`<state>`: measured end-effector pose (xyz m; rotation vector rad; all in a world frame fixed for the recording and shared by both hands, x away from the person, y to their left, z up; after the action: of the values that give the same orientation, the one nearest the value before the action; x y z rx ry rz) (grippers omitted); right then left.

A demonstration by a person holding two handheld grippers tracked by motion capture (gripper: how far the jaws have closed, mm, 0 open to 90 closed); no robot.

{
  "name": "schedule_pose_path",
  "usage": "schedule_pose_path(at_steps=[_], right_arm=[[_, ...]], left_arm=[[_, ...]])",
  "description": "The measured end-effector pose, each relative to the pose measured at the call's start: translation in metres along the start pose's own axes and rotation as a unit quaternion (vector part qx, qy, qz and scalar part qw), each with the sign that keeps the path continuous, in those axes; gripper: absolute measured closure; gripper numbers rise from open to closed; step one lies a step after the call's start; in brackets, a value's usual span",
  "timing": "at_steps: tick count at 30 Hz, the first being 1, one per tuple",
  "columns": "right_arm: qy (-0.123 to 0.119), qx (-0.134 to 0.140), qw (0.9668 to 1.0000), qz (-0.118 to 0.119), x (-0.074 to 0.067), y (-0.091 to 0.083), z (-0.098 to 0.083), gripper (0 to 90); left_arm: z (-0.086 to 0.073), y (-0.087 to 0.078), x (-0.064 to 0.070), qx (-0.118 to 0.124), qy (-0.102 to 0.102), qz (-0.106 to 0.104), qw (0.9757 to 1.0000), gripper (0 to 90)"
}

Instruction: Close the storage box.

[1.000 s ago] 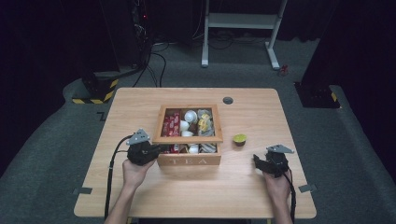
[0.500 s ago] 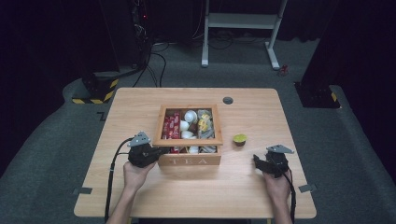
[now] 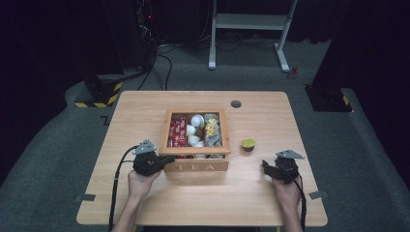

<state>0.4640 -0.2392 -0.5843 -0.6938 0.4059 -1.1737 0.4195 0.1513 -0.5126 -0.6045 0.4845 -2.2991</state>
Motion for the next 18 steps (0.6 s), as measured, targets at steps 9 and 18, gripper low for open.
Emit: schedule_pose_path(at_steps=[9,18], right_arm=[[0.000,0.000,1.0000,0.000,0.000,0.000,0.000,33.5],[0.000,0.000,1.0000,0.000,0.000,0.000,0.000,33.5]], left_arm=[[-0.005,0.000,0.002,-0.003,-0.001,0.000,1.0000,90.0],[-0.013,0.002,0.004,-0.005,-0.002,-0.009,0.9999,90.0]])
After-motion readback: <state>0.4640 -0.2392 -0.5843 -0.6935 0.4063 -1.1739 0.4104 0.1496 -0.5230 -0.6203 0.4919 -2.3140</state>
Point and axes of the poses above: each handheld gripper's, and its own axes: y roughly forward along the jaws, z roughly out of its top, x roughly to its right, the point moved 9 cm from there along y, roughly forward along the jaws, and after that the axes turned 3 degrees about -y, right-handed, at the moved point
